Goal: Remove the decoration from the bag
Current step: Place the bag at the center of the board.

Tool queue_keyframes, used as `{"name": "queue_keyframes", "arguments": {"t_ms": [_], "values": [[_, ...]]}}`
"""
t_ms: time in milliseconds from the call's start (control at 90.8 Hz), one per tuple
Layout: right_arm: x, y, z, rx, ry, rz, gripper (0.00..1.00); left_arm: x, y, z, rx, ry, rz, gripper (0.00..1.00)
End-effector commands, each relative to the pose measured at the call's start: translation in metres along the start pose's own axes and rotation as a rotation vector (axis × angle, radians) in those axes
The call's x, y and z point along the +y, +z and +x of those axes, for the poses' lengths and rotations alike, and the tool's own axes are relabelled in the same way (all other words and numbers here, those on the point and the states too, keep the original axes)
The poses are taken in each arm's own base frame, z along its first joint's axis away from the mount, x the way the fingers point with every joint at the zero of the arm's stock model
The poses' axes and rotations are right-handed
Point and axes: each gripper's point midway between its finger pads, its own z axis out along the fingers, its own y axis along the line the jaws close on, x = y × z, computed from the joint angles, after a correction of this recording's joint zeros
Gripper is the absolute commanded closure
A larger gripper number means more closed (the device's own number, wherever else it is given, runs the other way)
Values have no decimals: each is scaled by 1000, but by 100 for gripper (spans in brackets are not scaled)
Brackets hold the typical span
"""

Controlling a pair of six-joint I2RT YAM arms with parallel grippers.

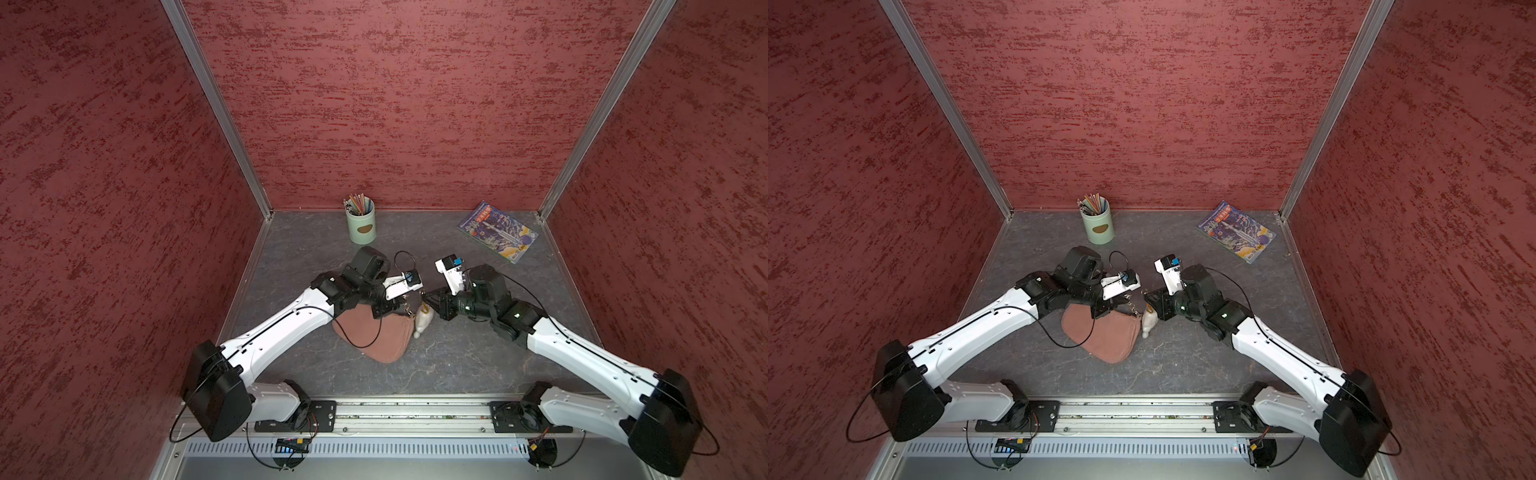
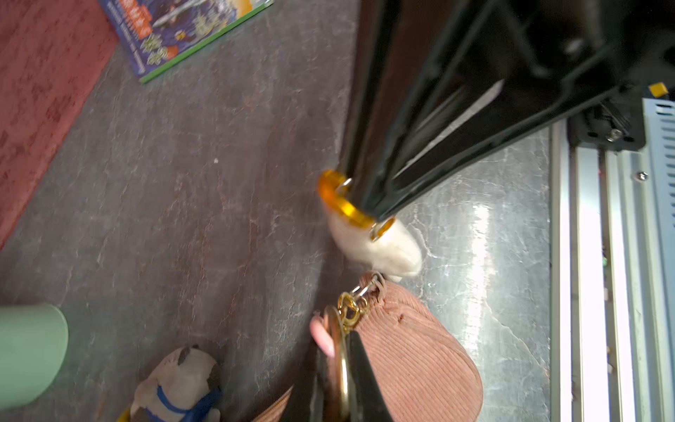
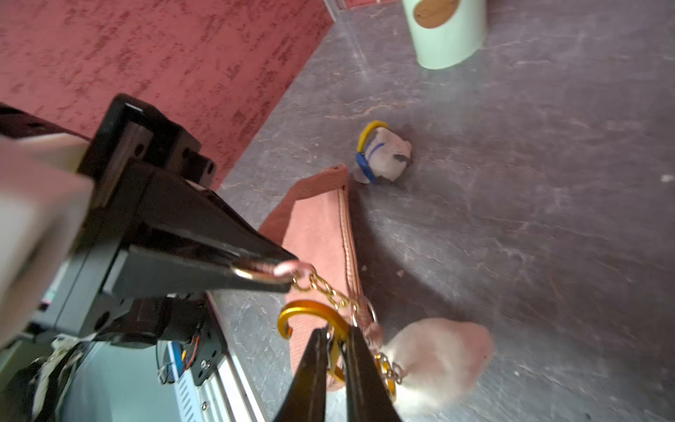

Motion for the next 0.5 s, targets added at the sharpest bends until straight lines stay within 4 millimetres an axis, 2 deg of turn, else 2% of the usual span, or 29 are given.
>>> {"name": "queue_keyframes", "arguments": {"t_ms": [0,88,231,320,485], "values": [[-40,15,-11,-10,97,187,86,37,11,-5,-48,-130,-77,100],[-73,32,-19,13,177,304,86,68,34,0,-22,-221,-125,100],[-131,65,-26,78,295,487,86,103,66,15,14,-342,-162,100],[-155,85,-32,90,335,531,86,117,78,27,29,-411,-182,100],[-184,114,-43,128,310,589,83,130,87,36,25,-469,-197,100]]}}
